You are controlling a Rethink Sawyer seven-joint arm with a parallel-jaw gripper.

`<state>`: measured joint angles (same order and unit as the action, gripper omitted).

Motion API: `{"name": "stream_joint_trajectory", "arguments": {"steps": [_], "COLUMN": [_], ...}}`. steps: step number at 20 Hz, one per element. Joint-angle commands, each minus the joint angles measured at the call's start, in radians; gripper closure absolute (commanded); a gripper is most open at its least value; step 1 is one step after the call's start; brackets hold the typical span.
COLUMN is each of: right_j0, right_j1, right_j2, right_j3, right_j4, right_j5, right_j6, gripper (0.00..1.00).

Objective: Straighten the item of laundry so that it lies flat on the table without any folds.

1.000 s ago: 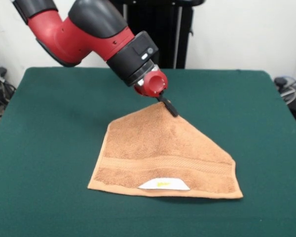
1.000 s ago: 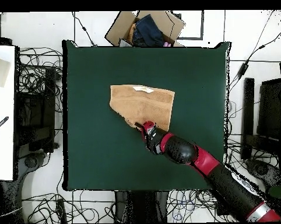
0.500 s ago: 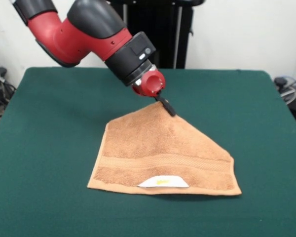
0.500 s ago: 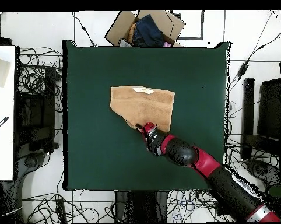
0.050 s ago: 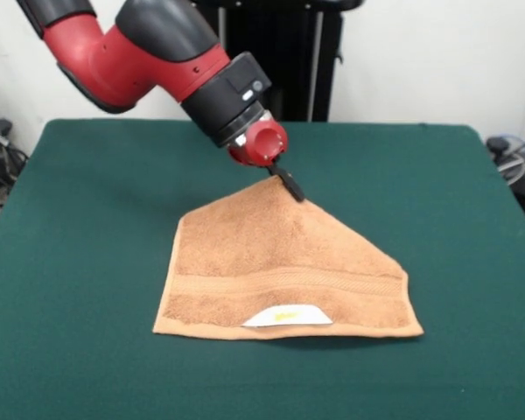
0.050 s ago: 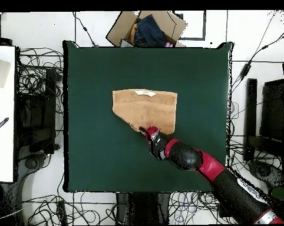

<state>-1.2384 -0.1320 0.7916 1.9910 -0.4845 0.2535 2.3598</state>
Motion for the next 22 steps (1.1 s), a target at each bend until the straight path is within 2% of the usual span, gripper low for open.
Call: {"name": "stream_joint_trajectory", "arguments": {"steps": [1,13,20,22], "right_j0": [-0.014,-0.058,-0.048,-0.048], "right_j1": [-0.028,-0.045,-0.034,0.004], "right_j2": [-0.107,-0.119,-0.130,-0.141], "right_j3": [0.005,0.043,0.024,-0.005], "right_j4": [-0.072,-0.115,-0.124,-0.135], "right_j5": [0.016,0.009,0.015,0.018], "right_j6": [-0.054,-0.051,-0.062,-0.081], "gripper": [1.00,1.00,1.00,1.00]}}
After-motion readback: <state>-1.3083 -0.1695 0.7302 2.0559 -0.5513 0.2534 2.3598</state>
